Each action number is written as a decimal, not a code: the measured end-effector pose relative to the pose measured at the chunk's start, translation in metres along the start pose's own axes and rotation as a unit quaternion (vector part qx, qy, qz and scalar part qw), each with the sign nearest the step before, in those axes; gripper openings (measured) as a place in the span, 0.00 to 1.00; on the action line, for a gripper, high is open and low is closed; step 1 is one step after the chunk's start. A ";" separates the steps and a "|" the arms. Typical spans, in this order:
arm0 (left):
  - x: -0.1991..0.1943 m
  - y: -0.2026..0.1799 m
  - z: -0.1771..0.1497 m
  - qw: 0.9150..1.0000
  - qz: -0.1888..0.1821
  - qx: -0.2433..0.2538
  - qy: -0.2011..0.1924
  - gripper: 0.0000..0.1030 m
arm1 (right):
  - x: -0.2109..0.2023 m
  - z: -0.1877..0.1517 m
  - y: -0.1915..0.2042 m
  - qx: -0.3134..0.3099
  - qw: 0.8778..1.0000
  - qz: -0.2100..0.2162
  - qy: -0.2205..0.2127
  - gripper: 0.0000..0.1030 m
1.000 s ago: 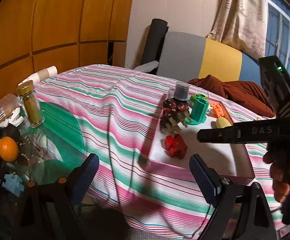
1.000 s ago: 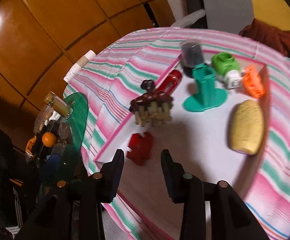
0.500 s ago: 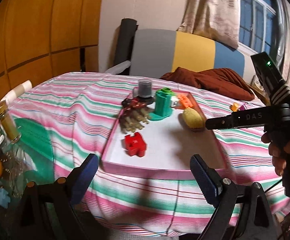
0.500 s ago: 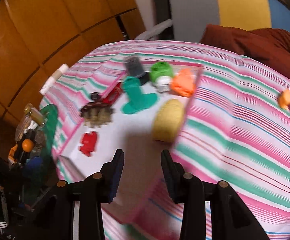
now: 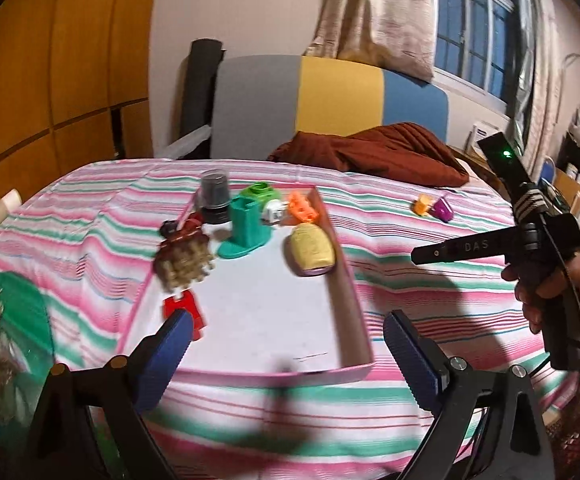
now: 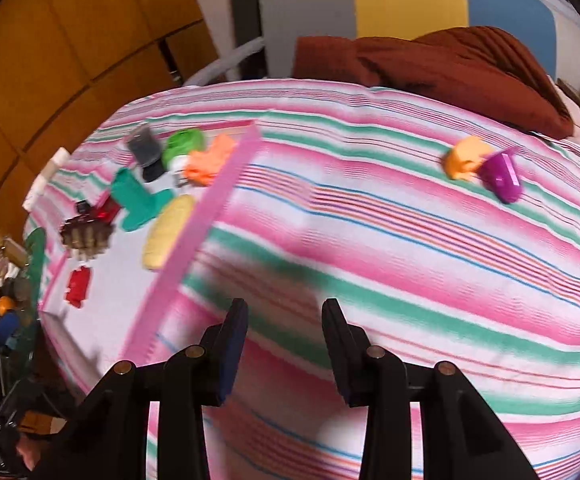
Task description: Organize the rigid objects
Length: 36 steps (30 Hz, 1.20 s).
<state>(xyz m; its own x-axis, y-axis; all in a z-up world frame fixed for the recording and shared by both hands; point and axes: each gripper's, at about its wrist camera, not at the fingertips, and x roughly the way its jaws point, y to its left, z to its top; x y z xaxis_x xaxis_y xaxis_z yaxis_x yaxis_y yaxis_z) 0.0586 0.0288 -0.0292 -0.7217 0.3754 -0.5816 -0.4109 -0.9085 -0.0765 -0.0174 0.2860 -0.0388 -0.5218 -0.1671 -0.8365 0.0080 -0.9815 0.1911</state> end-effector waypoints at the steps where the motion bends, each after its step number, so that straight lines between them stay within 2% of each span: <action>1: 0.001 -0.005 0.002 1.000 -0.004 0.005 0.000 0.94 | 0.000 0.001 -0.005 0.000 1.000 -0.006 0.001 0.37; 7: 0.011 -0.031 0.012 0.999 -0.022 0.031 0.008 0.94 | 0.005 0.007 -0.044 0.008 0.999 -0.047 0.009 0.37; 11: 0.024 -0.055 0.024 0.998 -0.037 0.055 0.014 0.96 | 0.007 0.013 -0.079 0.020 0.996 -0.091 0.008 0.37; 15: 0.045 -0.085 0.041 0.995 -0.051 0.081 0.026 0.96 | 0.000 0.013 -0.128 0.085 0.989 -0.117 -0.011 0.37; 17: 0.060 -0.103 0.052 0.993 -0.062 0.095 0.027 0.99 | -0.002 0.012 -0.150 0.130 0.982 -0.134 0.001 0.38; 20: 0.092 -0.134 0.071 0.991 -0.064 0.115 0.029 0.99 | -0.008 0.008 -0.183 0.207 0.970 -0.124 0.008 0.38; 23: 0.129 -0.160 0.085 0.988 -0.060 0.133 0.041 0.99 | -0.017 0.004 -0.203 0.254 0.960 -0.118 0.003 0.39; 28: 0.198 -0.191 0.103 0.987 -0.046 0.141 0.062 0.99 | -0.026 0.002 -0.220 0.275 0.953 -0.128 0.004 0.39; 33: 0.256 -0.199 0.119 0.991 -0.032 0.099 0.084 0.97 | -0.031 0.007 -0.227 0.292 0.949 -0.115 -0.006 0.39; 36: 0.283 -0.203 0.123 0.989 -0.027 0.096 0.109 0.92 | -0.034 0.007 -0.229 0.301 0.948 -0.107 -0.009 0.39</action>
<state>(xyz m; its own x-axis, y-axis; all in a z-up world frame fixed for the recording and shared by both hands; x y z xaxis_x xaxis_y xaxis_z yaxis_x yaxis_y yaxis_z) -0.1304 0.3425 -0.0787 -0.5666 0.3551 -0.7436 -0.5597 -0.8281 0.0311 -0.0075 0.5166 -0.0503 -0.4716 0.0364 -0.8811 -0.5843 -0.7612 0.2813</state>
